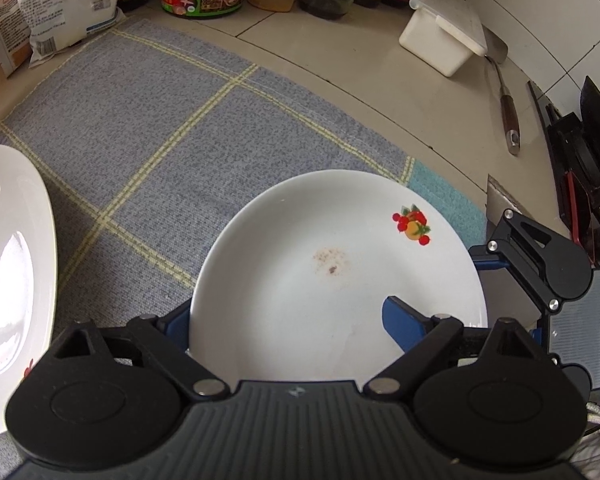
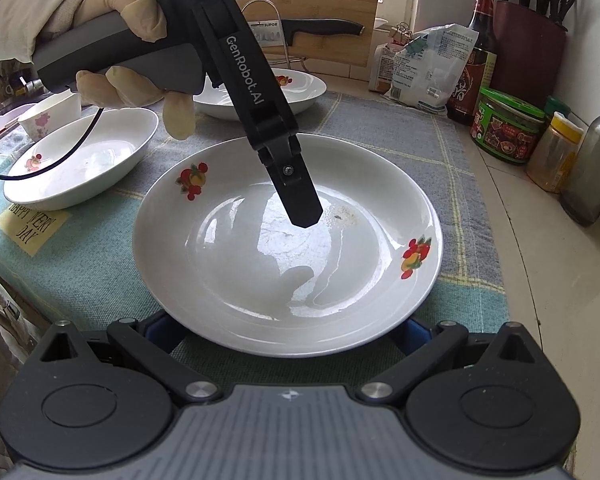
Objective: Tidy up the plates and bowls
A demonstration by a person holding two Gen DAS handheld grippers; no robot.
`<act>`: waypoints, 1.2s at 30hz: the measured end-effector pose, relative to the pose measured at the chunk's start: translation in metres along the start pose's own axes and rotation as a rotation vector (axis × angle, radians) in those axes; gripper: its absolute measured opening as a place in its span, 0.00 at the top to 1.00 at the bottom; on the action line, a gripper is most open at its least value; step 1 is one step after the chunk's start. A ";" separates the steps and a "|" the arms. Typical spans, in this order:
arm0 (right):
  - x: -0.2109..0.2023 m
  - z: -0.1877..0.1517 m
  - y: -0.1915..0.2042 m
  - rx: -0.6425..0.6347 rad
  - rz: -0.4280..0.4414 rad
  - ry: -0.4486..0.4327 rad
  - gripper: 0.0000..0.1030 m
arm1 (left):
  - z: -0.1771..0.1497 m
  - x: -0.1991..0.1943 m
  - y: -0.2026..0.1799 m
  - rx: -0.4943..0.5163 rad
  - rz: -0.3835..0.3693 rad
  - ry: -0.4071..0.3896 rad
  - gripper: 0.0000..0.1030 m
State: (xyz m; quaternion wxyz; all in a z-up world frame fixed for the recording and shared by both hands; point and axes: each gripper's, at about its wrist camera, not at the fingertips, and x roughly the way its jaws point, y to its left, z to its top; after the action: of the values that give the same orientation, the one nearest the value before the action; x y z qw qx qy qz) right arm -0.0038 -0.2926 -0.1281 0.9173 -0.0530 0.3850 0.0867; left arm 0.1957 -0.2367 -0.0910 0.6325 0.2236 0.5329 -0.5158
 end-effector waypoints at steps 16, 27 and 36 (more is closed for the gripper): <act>0.003 0.004 -0.001 0.006 0.002 0.035 0.00 | 0.000 0.003 0.002 0.016 -0.020 0.047 0.14; 0.000 0.007 -0.002 0.004 0.002 0.043 0.00 | -0.004 0.000 0.000 0.014 -0.019 0.026 0.14; -0.004 0.015 -0.009 -0.009 -0.002 0.033 0.00 | 0.000 -0.007 -0.001 0.023 -0.003 -0.007 0.14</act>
State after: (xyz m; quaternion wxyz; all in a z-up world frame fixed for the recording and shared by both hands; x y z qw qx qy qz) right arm 0.0056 -0.2998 -0.1143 0.9106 -0.0592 0.3998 0.0867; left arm 0.1954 -0.2344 -0.0847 0.6311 0.2282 0.5250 -0.5235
